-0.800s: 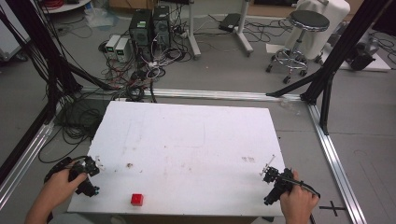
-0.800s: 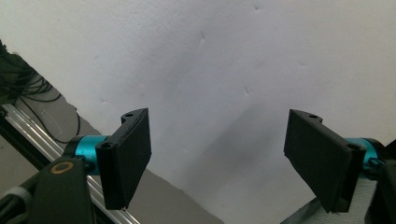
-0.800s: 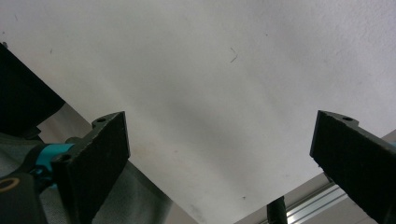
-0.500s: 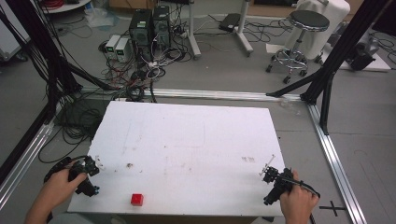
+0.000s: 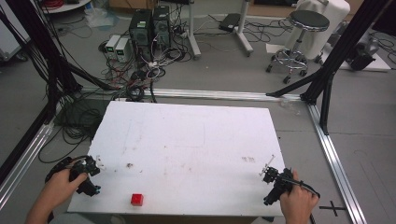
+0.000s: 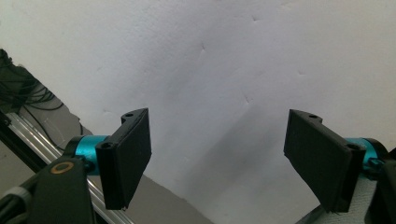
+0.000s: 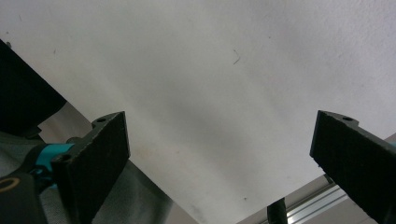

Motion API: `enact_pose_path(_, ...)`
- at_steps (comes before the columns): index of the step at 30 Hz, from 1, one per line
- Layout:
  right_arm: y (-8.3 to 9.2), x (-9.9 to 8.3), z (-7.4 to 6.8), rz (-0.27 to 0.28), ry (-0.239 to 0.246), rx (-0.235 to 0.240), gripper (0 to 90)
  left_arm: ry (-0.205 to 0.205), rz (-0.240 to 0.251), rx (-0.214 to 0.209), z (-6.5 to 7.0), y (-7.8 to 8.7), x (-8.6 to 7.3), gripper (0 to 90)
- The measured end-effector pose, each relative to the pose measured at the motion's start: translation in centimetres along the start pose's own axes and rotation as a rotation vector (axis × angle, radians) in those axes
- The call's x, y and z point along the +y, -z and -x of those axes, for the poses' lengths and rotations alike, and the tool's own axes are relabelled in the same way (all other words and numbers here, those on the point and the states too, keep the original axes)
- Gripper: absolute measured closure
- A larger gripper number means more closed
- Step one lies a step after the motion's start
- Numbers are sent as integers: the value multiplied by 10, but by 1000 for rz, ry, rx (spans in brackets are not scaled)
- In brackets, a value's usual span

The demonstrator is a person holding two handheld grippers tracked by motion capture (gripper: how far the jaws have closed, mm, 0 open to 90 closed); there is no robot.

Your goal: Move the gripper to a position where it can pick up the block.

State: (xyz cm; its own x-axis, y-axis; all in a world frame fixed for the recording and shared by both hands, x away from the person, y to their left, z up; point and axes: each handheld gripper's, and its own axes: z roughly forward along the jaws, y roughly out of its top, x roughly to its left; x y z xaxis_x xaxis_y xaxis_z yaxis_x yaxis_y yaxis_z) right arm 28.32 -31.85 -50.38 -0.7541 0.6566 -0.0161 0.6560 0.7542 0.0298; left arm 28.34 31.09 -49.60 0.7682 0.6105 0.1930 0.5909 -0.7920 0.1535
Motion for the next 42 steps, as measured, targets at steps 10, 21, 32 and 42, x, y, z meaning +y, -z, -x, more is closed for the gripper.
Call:
enact_pose_path(10, -1, -3, 1, 3, -8, 9, 40, -38, -23, -4, 4, -2, 3, 235)
enact_pose_path(21, 0, -3, -1, 15, -4, 11, 40, -158, 11, 7, 5, 5, 4, 235)
enact_pose_path(32, 1, -2, -2, 17, 3, 11, 40, -288, 21, 22, 4, 23, 18, 234)
enact_pose_path(42, 3, -2, -2, 32, 3, 15, 40, -406, 15, -16, 17, 29, 32, 235)
